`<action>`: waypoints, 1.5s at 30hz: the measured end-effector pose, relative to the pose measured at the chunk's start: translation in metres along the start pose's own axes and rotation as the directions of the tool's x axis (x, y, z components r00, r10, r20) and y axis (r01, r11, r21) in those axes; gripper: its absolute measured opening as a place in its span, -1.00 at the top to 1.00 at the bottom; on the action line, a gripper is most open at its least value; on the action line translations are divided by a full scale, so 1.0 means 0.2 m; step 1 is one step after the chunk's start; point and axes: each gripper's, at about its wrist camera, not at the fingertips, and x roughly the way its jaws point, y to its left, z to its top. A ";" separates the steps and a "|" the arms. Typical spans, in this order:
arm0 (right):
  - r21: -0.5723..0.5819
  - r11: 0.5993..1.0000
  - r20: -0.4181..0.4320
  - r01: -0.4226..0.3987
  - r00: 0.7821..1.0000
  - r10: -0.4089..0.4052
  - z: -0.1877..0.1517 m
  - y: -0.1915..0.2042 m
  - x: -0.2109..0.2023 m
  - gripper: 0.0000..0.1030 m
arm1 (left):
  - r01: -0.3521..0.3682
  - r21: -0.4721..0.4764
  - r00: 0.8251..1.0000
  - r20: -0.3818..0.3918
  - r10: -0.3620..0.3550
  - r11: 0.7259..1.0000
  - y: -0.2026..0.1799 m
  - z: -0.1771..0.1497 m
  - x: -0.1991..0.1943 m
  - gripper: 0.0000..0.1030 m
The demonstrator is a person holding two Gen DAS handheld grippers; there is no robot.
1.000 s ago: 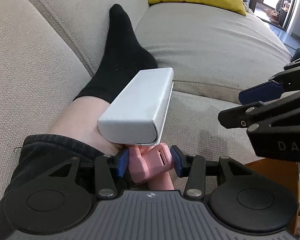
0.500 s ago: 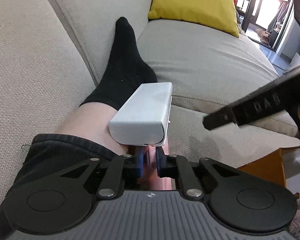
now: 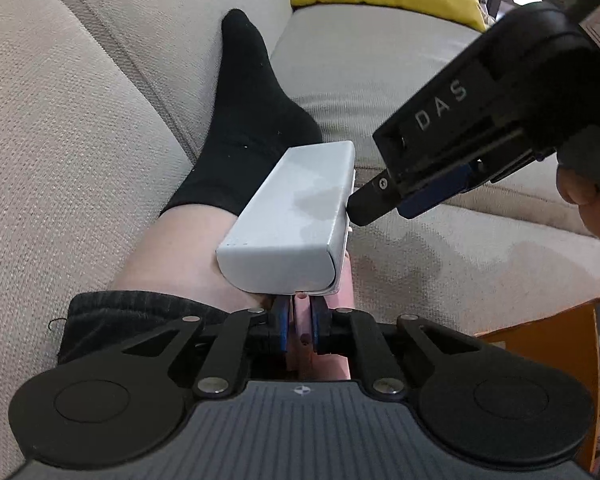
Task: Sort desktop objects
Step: 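Grasp the white power bank with the right gripper, then lift the white power bank with the right gripper while the left lifts the pink fan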
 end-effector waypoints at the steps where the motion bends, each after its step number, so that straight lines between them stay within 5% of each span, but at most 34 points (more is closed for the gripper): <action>1: 0.010 1.000 -0.004 -0.008 1.000 0.008 0.00 -0.01 0.00 0.19 | 0.003 0.001 1.000 -0.007 -0.003 1.000 0.00 0.01 0.00 0.79; 10: 0.085 0.993 0.004 -0.077 0.997 0.077 0.01 -0.07 -0.02 0.05 | 0.085 0.057 0.993 -0.084 -0.080 0.995 0.02 0.04 -0.06 0.87; 29: 0.278 0.948 -0.065 -0.157 0.981 0.182 0.15 -0.13 0.25 -0.17 | 0.131 0.086 0.985 -0.127 -0.119 0.988 0.05 0.00 -0.17 0.87; 45: 0.200 0.957 0.052 -0.212 0.977 0.206 0.09 -0.06 -0.01 0.25 | 0.155 0.028 0.979 -0.141 -0.149 0.988 0.06 -0.05 -0.16 0.86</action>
